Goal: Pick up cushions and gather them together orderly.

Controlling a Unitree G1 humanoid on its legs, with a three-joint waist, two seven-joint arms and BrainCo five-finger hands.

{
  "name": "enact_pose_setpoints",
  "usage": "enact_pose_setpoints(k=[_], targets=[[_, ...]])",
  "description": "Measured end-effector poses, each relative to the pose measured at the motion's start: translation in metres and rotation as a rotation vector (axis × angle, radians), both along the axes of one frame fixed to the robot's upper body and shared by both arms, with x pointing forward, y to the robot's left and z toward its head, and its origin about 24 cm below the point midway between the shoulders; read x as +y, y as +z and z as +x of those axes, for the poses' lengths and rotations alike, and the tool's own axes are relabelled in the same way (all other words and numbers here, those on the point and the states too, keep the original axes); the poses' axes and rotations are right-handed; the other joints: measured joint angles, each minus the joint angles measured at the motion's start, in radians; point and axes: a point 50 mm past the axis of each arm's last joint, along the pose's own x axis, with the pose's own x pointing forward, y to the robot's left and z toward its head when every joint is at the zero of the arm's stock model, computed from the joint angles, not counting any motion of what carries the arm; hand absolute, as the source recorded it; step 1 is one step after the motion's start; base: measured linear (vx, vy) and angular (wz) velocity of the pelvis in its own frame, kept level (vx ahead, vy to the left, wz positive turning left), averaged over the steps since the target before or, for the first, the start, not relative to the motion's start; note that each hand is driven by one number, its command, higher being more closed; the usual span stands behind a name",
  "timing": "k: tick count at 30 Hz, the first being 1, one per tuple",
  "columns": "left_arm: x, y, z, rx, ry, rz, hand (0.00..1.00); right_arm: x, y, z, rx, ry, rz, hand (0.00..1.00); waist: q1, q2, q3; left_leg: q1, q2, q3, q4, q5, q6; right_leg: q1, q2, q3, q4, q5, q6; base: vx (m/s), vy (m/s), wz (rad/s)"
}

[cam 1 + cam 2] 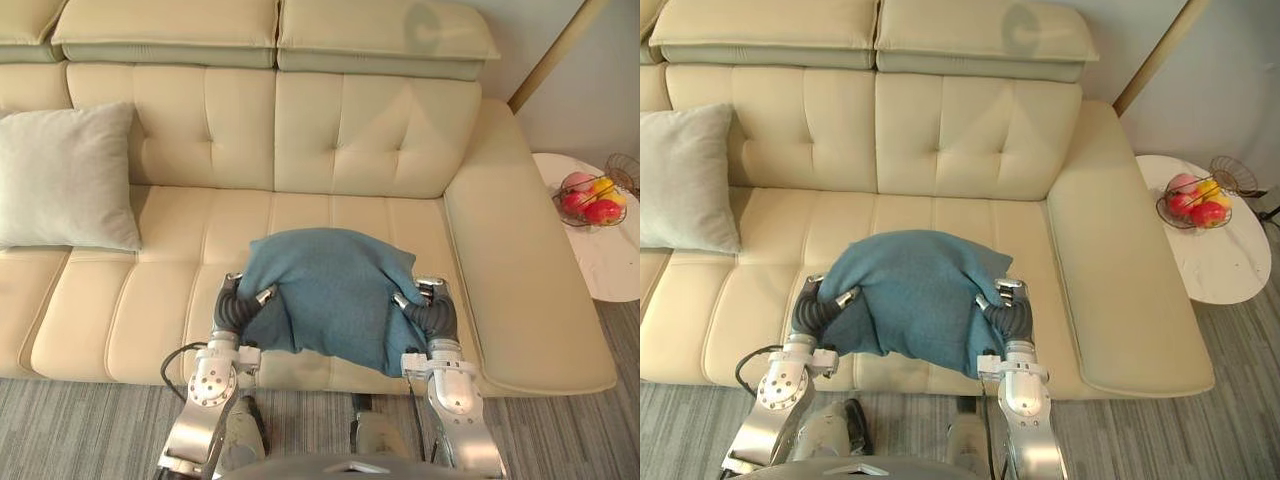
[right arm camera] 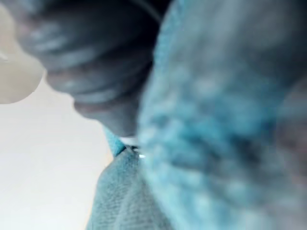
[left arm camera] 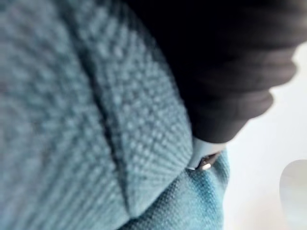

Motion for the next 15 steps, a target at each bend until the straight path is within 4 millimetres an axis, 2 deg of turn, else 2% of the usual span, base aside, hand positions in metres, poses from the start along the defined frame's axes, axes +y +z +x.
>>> enact_pose_setpoints(k=[4,7,10,11,12,14,15], targets=[[-0.004,0.022,0.025,-0.102,0.038,0.008,1.0,0.007,0.017,0.025,-0.09,-0.014,-0.029,1.0,0.003,0.002,0.001,-0.043,-0.001,-0.002,-0.001,0.022,0.003,-0.043,0.002,0.004,-0.006,0.019,0.002,0.0,-0.046,-0.01],[-0.008,0.042,0.045,-0.182,0.062,0.008,1.0,0.011,0.039,0.041,-0.198,-0.037,-0.029,1.0,0.007,0.005,0.003,-0.082,-0.003,-0.008,-0.006,0.038,0.006,-0.083,0.003,0.003,-0.002,0.029,-0.004,-0.07,-0.063,0.05],[-0.014,0.066,0.071,-0.261,0.078,0.027,1.0,0.017,0.059,0.067,-0.284,-0.078,-0.06,1.0,0.003,0.009,0.005,-0.143,-0.01,-0.02,-0.018,0.063,0.012,-0.143,0.002,0.002,0.005,0.045,-0.012,-0.13,-0.063,0.08],[-0.016,0.084,0.086,-0.317,0.084,0.049,1.0,0.019,0.073,0.079,-0.331,-0.104,-0.074,1.0,0.002,0.014,0.009,-0.185,-0.012,-0.027,-0.019,0.078,0.014,-0.182,0.003,0.001,0.007,0.053,-0.016,-0.15,-0.068,0.08],[-0.016,0.092,0.092,-0.341,0.087,0.061,1.0,0.02,0.08,0.084,-0.353,-0.114,-0.081,1.0,0.002,0.014,0.009,-0.204,-0.014,-0.027,-0.021,0.085,0.016,-0.201,0.002,0.001,0.009,0.058,-0.018,-0.15,-0.073,0.08],[-0.021,0.13,0.113,-0.449,0.1,0.103,1.0,0.022,0.11,0.1,-0.453,-0.179,-0.09,1.0,0.002,0.023,0.023,-0.269,-0.02,-0.031,-0.037,0.116,0.02,-0.275,0.0,0.003,0.017,0.071,-0.023,-0.15,-0.082,0.09],[-0.022,0.139,0.117,-0.475,0.096,0.12,1.0,0.022,0.118,0.102,-0.476,-0.189,-0.088,1.0,0.002,0.023,0.034,-0.273,-0.026,-0.031,-0.048,0.127,0.02,-0.282,-0.003,0.003,0.016,0.076,-0.021,-0.13,-0.066,0.13]])
